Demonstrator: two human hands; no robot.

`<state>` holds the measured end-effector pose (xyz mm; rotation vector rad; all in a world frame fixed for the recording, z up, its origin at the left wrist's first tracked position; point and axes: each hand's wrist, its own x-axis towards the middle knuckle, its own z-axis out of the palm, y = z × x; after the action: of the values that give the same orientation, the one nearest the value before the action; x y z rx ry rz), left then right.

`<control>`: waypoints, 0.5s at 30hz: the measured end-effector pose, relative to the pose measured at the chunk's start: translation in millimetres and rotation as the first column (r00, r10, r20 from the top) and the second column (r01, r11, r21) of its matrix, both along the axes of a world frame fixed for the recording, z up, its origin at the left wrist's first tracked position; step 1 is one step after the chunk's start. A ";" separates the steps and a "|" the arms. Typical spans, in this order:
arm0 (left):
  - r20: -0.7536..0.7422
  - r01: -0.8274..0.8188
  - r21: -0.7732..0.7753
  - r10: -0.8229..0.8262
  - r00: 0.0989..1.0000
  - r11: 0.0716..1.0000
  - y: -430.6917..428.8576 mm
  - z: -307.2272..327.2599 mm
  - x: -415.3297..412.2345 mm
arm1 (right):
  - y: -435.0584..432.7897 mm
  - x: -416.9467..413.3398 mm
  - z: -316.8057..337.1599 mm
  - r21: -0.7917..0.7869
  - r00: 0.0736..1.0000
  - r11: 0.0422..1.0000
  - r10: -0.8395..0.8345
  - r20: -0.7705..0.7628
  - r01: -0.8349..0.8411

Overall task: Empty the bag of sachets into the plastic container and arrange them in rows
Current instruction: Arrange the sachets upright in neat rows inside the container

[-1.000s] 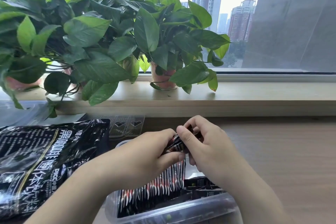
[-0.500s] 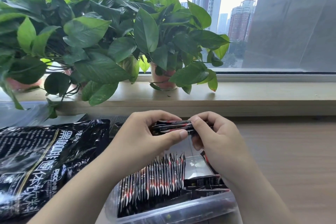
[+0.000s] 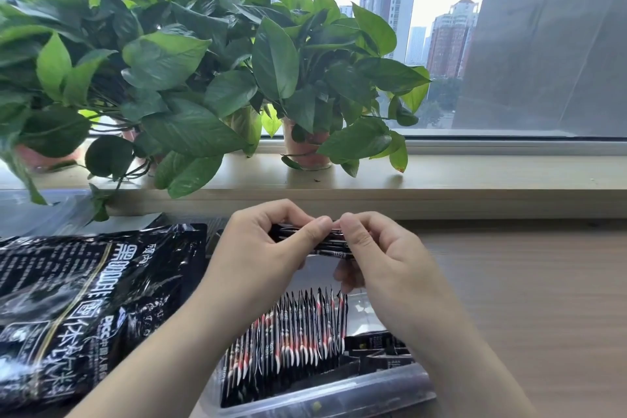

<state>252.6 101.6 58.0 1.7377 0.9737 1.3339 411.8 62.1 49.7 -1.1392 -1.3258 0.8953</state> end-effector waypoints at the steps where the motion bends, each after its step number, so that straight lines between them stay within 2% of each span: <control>1: -0.014 0.005 0.014 -0.004 1.000 1.000 0.4 -0.8 0.4 | 0.0 -0.3 0.3 -0.061 0.999 0.998 0.022 -0.040 -0.025; 3: -0.043 0.009 0.031 -0.008 0.999 0.999 0.1 -2.1 0.8 | 0.8 -1.8 -0.6 -0.115 0.996 0.993 0.009 -0.093 -0.020; 6: -0.035 0.043 0.015 -0.043 0.998 0.999 -0.7 -2.0 0.8 | 3.6 -5.0 -3.4 -0.060 0.993 0.994 -0.097 -0.068 0.093; 11: -0.046 0.061 -0.005 -0.061 0.997 0.998 -1.1 -0.9 1.3 | 3.7 -8.8 -3.9 -0.027 0.985 0.986 -0.164 -0.060 0.163; 15: -0.031 0.021 0.030 -0.020 0.999 0.999 0.2 -3.8 0.6 | 0.7 -9.2 -0.9 -0.042 0.989 0.991 -0.126 -0.076 0.123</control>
<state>253.2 101.8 54.2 1.7910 0.9556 1.3184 402.6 62.8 48.8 -1.1905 -1.1655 0.8673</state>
